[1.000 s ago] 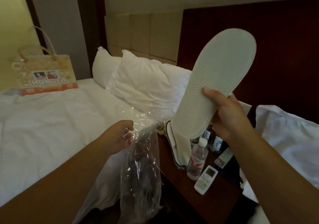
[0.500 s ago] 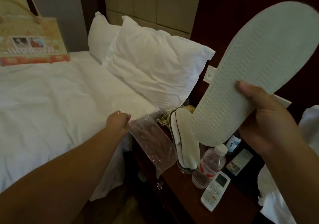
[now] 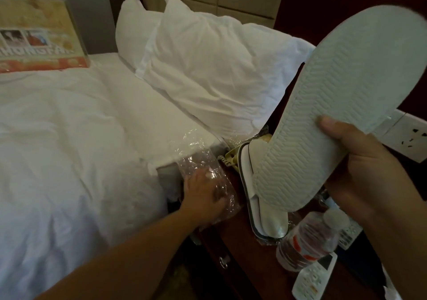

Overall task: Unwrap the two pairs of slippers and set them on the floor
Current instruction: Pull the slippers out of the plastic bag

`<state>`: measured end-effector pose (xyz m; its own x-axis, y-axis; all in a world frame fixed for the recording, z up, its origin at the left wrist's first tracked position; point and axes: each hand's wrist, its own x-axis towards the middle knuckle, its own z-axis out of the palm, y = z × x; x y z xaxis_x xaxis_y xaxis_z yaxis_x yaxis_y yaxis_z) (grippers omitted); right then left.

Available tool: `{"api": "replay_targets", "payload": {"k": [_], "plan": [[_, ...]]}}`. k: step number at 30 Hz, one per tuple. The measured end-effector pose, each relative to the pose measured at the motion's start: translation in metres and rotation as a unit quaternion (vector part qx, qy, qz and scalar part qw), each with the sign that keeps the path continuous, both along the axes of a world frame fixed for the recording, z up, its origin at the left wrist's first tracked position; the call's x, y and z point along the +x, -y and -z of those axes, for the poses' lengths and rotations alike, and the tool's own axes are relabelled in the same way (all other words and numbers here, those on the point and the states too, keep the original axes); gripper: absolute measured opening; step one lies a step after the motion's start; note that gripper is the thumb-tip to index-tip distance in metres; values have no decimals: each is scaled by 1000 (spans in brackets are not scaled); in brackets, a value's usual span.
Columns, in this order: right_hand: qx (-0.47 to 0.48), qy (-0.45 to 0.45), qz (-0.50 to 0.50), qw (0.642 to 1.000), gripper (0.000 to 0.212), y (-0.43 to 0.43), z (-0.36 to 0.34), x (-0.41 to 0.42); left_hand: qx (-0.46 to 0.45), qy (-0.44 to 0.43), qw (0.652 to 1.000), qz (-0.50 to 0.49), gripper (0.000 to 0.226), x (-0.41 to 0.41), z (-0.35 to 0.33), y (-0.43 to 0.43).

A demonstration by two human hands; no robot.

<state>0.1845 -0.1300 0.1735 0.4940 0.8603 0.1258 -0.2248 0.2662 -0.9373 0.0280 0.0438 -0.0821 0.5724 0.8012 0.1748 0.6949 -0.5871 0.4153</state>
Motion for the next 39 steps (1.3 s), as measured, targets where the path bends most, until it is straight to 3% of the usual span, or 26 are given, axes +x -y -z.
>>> {"api": "replay_targets", "payload": {"k": [4, 10, 12, 14, 17, 21, 23, 27, 29, 33, 39], "plan": [[-26, 24, -10, 999, 44, -6, 12, -7, -58, -101, 993, 27, 66, 13, 29, 14], [-49, -13, -14, 999, 39, -7, 19, -14, -48, -93, 994, -12, 72, 24, 6, 12], [-54, -30, -16, 998, 39, -8, 20, -18, -49, -18, 998, -25, 67, 20, -19, 12], [-71, -38, -17, 997, 41, -8, 21, -22, -57, 123, 990, -26, 52, 13, -54, 12], [-95, -50, -5, 994, 46, -7, 20, -32, -133, 336, 931, -49, 21, -1, -125, 24], [-88, -54, 6, 995, 51, 3, 6, -49, -125, 476, 869, -48, 16, -26, -206, 65], [-79, -40, 10, 996, 51, 12, -3, -60, -149, 469, 870, 1, 31, -38, -232, 94], [-35, -55, -41, 997, 45, 35, -24, -84, -152, 315, 934, 78, 98, -56, -253, 149], [-31, -71, -85, 993, 46, 49, -35, -95, -137, 288, 942, 99, 116, -63, -261, 167], [-30, -64, -133, 989, 45, 78, -52, -115, -177, 347, 914, 116, 109, -77, -277, 185], [-12, -12, -121, 993, 46, 109, -66, -131, -267, 386, 866, 172, 84, -103, -296, 203]]}}
